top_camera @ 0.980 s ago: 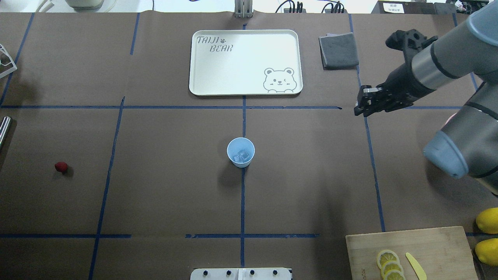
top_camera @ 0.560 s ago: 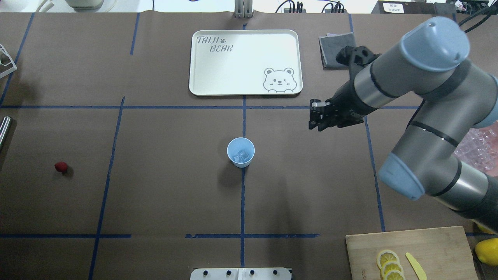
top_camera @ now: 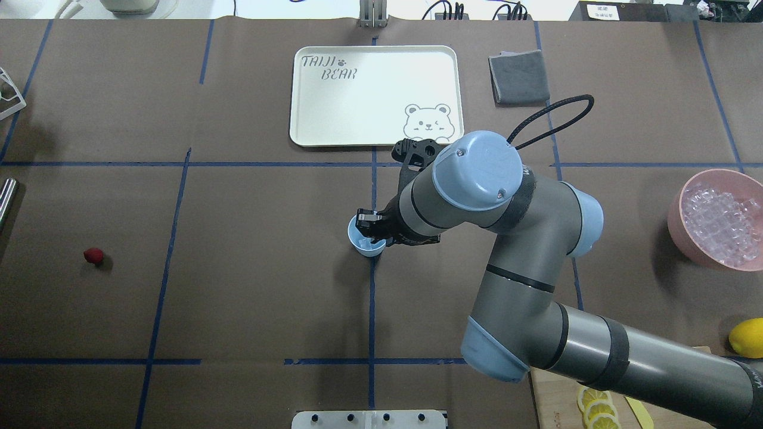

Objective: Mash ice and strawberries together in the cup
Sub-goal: 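Carry the ice cube with the right gripper over the blue cup, then open the right gripper to drop the ice cube into the cup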

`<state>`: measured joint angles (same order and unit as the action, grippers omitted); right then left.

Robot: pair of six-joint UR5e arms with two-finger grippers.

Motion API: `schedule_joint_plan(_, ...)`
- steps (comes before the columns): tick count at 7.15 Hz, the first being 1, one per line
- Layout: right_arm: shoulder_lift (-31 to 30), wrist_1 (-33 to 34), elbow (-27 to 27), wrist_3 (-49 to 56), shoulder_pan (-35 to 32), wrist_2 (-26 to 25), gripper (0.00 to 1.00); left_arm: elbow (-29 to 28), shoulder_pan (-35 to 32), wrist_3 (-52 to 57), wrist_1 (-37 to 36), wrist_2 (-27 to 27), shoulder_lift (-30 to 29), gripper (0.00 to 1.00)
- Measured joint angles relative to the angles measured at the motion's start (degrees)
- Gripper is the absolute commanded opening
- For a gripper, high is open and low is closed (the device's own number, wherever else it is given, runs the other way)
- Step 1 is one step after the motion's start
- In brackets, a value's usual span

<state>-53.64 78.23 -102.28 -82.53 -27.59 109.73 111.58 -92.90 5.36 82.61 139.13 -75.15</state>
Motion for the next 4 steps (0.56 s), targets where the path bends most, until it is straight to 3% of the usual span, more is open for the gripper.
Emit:
schedule_joint_plan(3, 3.25, -0.90, 4.37, -0.08, 0.60, -1.33, 0.05, 0.17, -0.01, 0.00, 0.01, 0.00, 0.00, 1.00)
schedule_joint_plan(4, 3.84, -0.92, 5.33, -0.09, 0.65, -1.92, 0.47, 0.23, -0.05, 0.00, 0.01, 0.00, 0.00, 1.00)
